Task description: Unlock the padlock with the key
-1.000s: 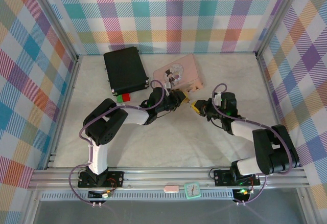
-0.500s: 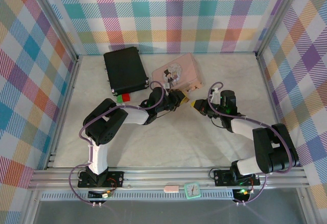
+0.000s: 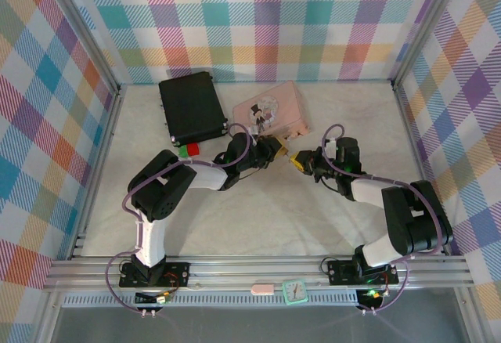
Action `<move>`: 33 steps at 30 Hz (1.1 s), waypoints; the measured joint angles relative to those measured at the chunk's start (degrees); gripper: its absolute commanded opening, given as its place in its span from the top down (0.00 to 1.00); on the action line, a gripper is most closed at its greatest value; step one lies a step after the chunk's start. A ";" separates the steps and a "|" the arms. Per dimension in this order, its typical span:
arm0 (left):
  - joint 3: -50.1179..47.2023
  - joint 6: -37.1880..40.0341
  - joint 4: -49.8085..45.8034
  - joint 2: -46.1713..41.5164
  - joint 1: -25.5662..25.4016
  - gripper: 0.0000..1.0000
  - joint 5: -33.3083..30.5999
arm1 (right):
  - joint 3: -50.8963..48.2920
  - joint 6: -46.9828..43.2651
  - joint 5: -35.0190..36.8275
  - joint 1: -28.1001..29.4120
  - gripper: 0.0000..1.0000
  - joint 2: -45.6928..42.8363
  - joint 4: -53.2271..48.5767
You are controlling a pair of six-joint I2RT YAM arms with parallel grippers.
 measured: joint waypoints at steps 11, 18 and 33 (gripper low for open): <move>-0.02 -0.90 1.68 0.07 0.07 1.00 1.18 | 0.00 7.34 -4.61 -2.29 1.00 1.75 3.19; 0.00 -2.82 3.23 0.37 0.17 1.00 1.18 | 0.02 9.99 -6.97 -3.02 1.00 2.73 6.21; 0.52 -3.48 4.24 0.33 0.83 1.00 6.05 | 5.27 -2.58 -11.72 -5.14 1.00 -0.28 -9.29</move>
